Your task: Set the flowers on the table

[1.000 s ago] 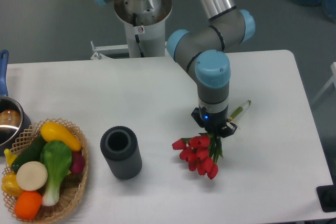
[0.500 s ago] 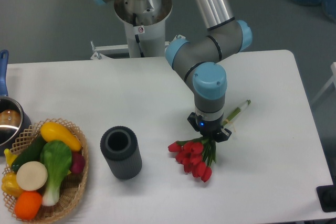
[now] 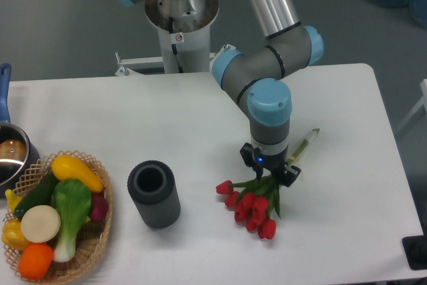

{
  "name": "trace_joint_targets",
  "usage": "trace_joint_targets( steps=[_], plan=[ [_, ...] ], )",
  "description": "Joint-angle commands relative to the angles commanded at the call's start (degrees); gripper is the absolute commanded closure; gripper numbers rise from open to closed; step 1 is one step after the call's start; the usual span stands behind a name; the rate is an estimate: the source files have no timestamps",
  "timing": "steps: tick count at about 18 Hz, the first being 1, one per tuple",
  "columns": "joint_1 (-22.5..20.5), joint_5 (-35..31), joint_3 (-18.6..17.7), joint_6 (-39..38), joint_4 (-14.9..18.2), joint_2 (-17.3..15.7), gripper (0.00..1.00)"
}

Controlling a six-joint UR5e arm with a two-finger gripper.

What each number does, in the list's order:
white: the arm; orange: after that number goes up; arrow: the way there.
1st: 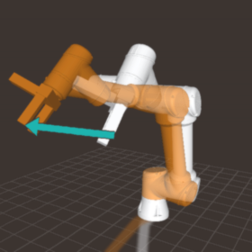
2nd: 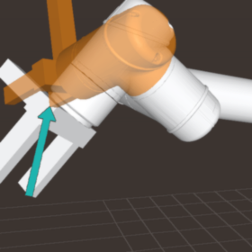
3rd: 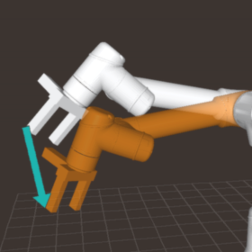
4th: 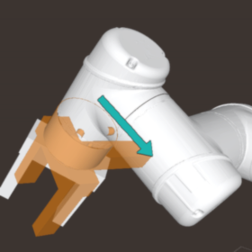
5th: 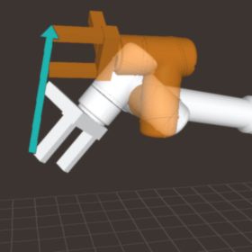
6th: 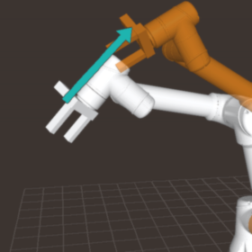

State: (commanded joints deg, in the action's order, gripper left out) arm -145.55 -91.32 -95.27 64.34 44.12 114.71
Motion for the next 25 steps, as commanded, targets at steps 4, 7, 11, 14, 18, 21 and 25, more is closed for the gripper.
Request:
trace_joint_targets(
  steps=[4, 7, 11, 14, 18, 21, 25],
  plan=[
    [-3.2, 10.9, -0.8, -4.6, -0.2, -3.3, 0.00],
    [-5.6, 14.4, -0.2, -5.6, -0.2, -6.5, 0.00],
    [-7.6, 16.4, 0.1, -4.7, -0.3, -9.9, 0.00],
    [-7.3, 16.2, 0.2, -3.9, 0.0, -12.2, 0.00],
    [-8.1, 13.4, -0.4, -3.8, 0.1, -14.2, 0.00],
    [-8.2, 11.5, 0.0, -2.6, 0.3, -15.1, 0.00],
    [-8.2, 11.2, -0.4, -1.8, 0.3, -15.5, 0.00]
  ],
)
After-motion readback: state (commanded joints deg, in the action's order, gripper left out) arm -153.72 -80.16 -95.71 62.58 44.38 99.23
